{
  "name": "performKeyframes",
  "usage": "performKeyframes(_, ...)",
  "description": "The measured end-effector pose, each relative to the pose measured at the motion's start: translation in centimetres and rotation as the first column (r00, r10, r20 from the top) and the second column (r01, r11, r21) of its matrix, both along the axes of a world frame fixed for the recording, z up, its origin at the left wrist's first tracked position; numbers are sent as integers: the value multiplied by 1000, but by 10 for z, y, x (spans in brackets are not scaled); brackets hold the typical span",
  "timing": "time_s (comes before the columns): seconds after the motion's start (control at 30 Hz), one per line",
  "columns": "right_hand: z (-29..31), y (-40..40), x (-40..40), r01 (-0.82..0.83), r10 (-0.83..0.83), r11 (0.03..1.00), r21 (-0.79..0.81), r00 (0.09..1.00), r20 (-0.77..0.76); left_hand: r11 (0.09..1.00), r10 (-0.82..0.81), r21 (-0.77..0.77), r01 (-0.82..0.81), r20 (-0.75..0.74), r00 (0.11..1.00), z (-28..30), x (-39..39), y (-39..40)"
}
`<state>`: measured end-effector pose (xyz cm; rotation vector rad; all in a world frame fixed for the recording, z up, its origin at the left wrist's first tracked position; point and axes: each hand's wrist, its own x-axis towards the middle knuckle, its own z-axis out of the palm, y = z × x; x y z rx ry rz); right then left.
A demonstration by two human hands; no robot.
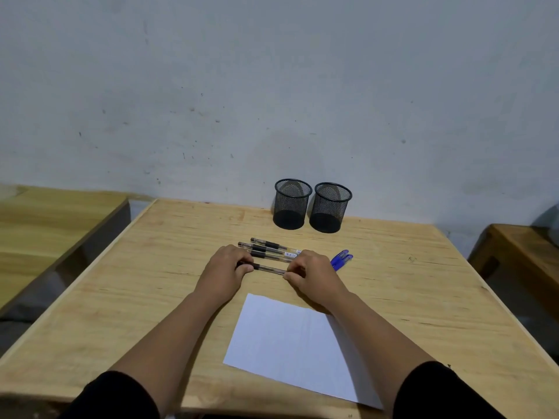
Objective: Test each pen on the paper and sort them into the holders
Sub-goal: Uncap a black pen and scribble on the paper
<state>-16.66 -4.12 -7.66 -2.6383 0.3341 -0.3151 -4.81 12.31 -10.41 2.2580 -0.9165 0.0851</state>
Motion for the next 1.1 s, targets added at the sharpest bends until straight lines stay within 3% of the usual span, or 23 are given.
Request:
performKeyframes(0.1,7,2,1,11,-12,998,62,1000,20,999,9,-48,-10,-22,1000,3,-3,3)
performKeyframes(0.17,18,1,1,58,-99,950,308,988,118,991,17,-135,-26,-65,998,10,-5,5)
performKeyframes(0.2,23,1,1,68,-158,879,473,975,154,984,10,-178,-25,-85,996,14,-7,5)
performKeyframes(0.27,32,2,0,37,-265,648,761,948,179,965,-17,-263,-16,-123,992,22,-14,3)
performKeyframes(0.33,33,7,-1,-20,-334,454,891,923,191,939,-35,-342,-25,-166,986,31,-24,-1)
performKeyframes(0.37,30,10,-2,-32,-336,434,900,922,194,929,-44,-369,-27,-183,982,35,-30,-3)
performKeyframes(0.47,22,22,-9,-68,-245,505,860,944,219,916,-89,-400,0,-203,975,42,-45,-11)
performKeyframes(0.6,21,26,-17,-124,-231,444,887,941,247,922,-150,-380,72,-180,972,43,-52,-10)
performKeyframes(0.73,25,30,-21,-144,-213,503,852,935,283,926,-172,-363,100,-174,970,45,-50,-5)
performKeyframes(0.8,26,28,-23,-139,-282,501,854,907,313,902,-63,-429,-52,-249,967,47,-46,1)
performKeyframes(0.87,29,15,-32,-142,-385,422,896,866,319,831,94,-482,-280,-373,923,46,-37,16)
performKeyframes(0.97,28,-8,-46,-97,-403,425,900,870,284,908,170,-320,-270,-310,936,39,-23,38)
performKeyframes(1.1,15,5,-42,-44,-367,440,897,902,225,983,50,-156,-98,-285,957,25,-25,23)
